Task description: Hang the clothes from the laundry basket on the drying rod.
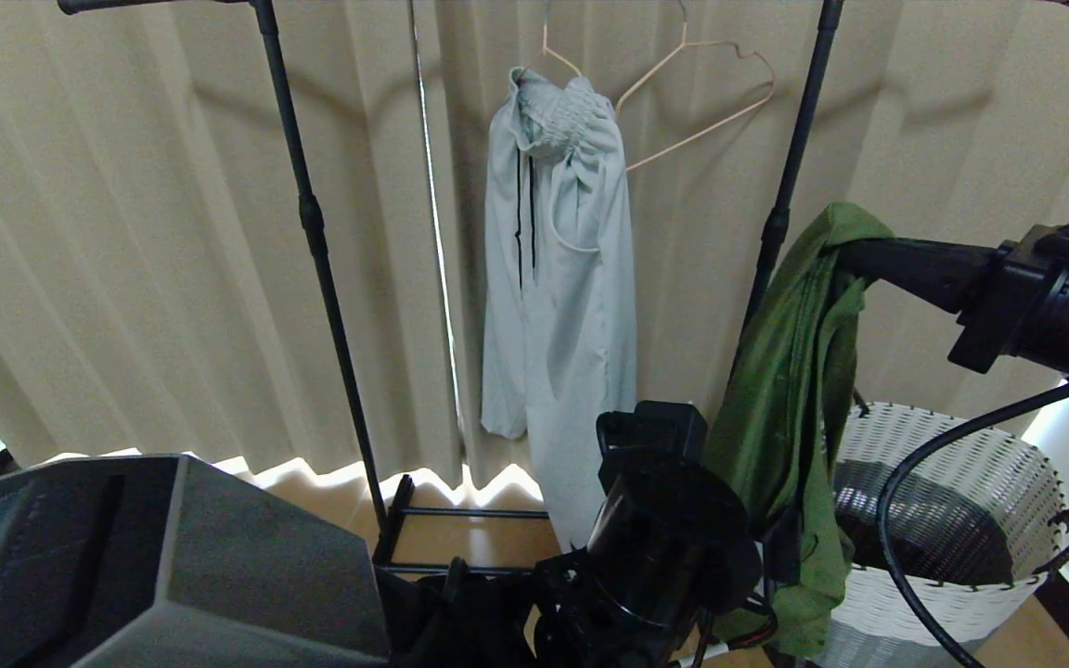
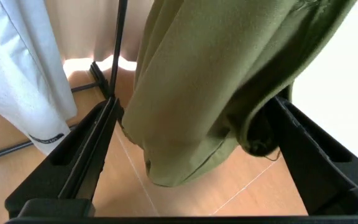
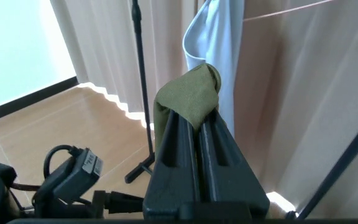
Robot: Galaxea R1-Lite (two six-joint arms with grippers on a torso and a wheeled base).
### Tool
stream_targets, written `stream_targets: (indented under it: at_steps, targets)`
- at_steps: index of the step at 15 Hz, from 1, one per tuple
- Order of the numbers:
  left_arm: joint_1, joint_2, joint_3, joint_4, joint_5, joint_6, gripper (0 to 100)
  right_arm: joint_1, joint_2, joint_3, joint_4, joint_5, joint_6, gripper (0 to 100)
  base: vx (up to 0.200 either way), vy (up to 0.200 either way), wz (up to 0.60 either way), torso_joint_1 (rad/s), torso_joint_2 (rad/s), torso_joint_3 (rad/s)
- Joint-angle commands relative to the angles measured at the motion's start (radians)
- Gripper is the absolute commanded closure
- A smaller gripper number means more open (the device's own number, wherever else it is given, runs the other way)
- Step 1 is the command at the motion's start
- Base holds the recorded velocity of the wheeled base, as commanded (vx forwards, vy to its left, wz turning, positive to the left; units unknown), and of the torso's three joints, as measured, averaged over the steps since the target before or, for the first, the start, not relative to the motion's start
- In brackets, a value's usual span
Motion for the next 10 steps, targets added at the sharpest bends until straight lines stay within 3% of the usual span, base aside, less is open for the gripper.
stream_targets:
  at_steps: [1,4,10]
  targets:
    - [0.003,0.012,0.004,0.0,0.0,-0.001,0,0.008,0.012,-0.011,-0.001,0.001,0.0,100,0.0,0.0,0.0,0.0,0.0,0.0]
    - [0.003,0.035,0.009,0.0,0.002,0.001,0,0.011,0.014,-0.038,0.001,0.001,0.0,100,0.0,0.0,0.0,0.0,0.0,0.0]
    - [0.004,0.0,0.125,-0.002,0.003,0.007,0,0.011,0.009,-0.077,0.004,0.001,0.002,100,0.0,0.0,0.0,0.0,0.0,0.0]
